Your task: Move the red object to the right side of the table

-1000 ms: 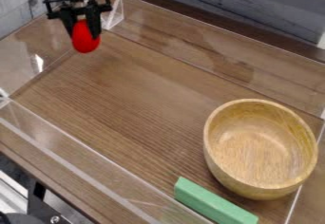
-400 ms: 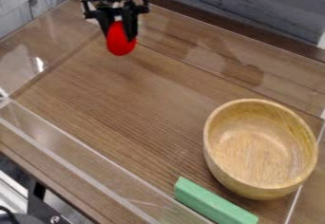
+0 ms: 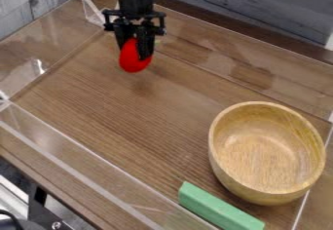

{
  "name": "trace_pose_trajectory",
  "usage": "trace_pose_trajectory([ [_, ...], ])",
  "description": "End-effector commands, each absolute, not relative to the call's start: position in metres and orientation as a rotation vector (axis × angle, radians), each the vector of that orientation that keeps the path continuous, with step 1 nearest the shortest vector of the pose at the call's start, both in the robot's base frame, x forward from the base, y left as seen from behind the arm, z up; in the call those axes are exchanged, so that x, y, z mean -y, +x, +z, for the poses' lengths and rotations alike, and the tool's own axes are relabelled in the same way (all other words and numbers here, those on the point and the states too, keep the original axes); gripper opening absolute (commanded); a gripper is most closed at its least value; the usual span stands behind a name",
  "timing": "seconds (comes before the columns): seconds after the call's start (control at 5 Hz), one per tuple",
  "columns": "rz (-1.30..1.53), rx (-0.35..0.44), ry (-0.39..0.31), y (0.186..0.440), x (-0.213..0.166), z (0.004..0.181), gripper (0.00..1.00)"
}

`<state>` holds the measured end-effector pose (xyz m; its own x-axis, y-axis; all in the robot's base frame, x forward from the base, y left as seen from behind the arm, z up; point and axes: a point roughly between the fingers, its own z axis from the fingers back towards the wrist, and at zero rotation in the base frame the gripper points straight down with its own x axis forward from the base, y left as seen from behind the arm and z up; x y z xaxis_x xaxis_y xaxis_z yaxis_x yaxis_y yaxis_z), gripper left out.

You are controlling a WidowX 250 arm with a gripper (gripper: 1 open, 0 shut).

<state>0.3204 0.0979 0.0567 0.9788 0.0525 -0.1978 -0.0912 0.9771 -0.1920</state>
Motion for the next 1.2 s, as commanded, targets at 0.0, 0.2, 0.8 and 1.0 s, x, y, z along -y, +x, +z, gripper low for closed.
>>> trace_pose_trajectory([
  [0.0, 0.084, -0.134, -0.182, 0.322, -0.111, 0.075, 0.0],
  [0.2, 0.119, -0.123, -0.184, 0.317, -0.124, 0.081, 0.0],
  [0.8, 0.247, -0.103, -0.184, 0.326, -0.157, 0.065, 0.0],
  [1.0, 0.227, -0.102, -0.181, 0.331, -0.149, 0.072, 0.0],
])
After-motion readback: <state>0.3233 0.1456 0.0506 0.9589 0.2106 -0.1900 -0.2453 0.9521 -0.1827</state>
